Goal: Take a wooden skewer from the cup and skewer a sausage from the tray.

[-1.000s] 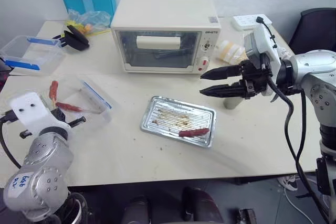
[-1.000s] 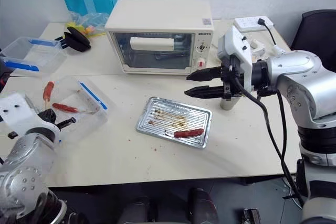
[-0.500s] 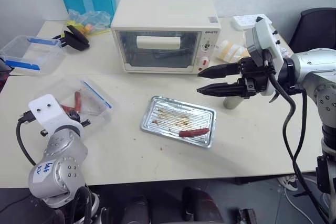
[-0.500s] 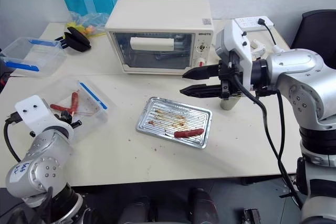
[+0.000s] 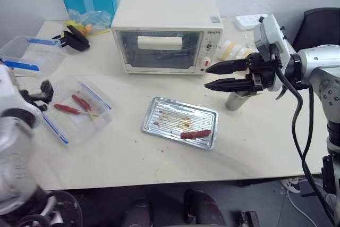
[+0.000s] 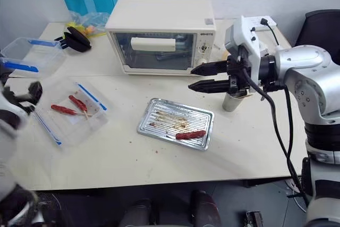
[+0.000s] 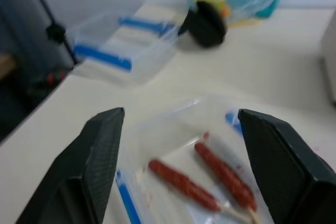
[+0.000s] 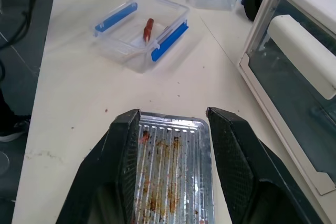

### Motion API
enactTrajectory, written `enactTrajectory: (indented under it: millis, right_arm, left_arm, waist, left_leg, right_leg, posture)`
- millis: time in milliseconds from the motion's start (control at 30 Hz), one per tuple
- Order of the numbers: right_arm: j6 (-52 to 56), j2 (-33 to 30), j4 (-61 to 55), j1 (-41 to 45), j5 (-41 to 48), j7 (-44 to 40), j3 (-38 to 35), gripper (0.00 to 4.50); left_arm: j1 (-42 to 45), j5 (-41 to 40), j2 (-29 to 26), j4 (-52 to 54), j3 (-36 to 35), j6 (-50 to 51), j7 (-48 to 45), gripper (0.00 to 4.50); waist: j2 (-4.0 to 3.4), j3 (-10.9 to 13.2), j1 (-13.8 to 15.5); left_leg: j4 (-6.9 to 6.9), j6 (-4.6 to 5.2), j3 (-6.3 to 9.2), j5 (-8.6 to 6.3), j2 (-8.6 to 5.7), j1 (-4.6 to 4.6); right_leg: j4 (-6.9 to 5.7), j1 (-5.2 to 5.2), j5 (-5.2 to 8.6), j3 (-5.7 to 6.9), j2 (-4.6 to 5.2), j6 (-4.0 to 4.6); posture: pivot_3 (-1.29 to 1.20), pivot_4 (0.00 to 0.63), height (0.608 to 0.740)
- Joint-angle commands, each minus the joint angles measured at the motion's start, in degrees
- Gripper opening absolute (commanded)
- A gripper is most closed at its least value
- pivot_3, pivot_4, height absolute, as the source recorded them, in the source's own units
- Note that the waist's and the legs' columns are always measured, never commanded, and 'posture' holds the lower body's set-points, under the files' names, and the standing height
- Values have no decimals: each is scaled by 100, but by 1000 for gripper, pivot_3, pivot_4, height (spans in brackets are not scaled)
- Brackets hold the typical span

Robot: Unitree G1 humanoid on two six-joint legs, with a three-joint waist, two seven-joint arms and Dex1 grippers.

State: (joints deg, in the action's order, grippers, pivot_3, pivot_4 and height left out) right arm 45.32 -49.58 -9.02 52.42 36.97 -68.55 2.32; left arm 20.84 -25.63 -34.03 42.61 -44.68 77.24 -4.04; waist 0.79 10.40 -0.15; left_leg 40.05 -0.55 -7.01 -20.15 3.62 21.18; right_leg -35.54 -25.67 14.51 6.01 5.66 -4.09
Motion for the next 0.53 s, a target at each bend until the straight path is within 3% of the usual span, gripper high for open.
enactTrajectory:
  millis: [33,67,167,267,333,533]
  right_arm:
    - [-194,-135,289,196,-61,-380,-65,2123]
    - [-147,-156,357,215,-20,-476,-66,2123]
    - [-8,-260,518,270,110,-892,-7,2672]
    - [-62,-252,658,331,33,-1072,48,3690]
    - [-143,-223,733,348,-37,-1147,79,4310]
    - [-256,-178,744,269,-119,-1307,89,4310]
  left_arm:
    - [-1255,-1281,-1372,-285,-1651,-146,-2879,3664]
    - [-1792,-1218,-1591,-445,-2101,-501,-3498,3664]
    - [-3538,-1027,-2185,-1210,-3250,-988,-5024,3708]
    - [-5152,-583,-2163,-1879,-3905,-2133,-6271,3708]
    - [-5598,-398,-2130,-2230,-4013,-2681,-6527,3708]
    - [-5696,-344,-2131,-2534,-3862,-3349,-6568,3708]
  waist:
    - [0,0,-13]
    - [0,0,-83]
    - [-4,6,-153]
    - [-5,6,-158]
    - [-7,8,-146]
    - [-8,8,-135]
  left_leg:
    - [-2,0,0,0,1,-1]
    - [-2,-2,-2,-2,2,2]
    - [-11,-11,-22,-18,12,11]
    - [-12,-21,-39,-25,17,13]
    - [-12,-25,-45,-26,20,8]
    - [-14,1,-32,-48,33,7]
  right_leg:
    - [0,0,0,1,-1,0]
    - [-1,-5,0,1,-2,0]
    - [-2,-35,17,18,-5,29]
    - [-4,-69,28,23,-10,47]
    - [-10,-76,30,19,-10,51]
    - [-25,-80,32,19,6,55]
  posture:
    - [0,150,740]
    - [0,150,740]
    - [0,150,740]
    - [0,150,740]
    - [0,150,740]
    - [0,150,740]
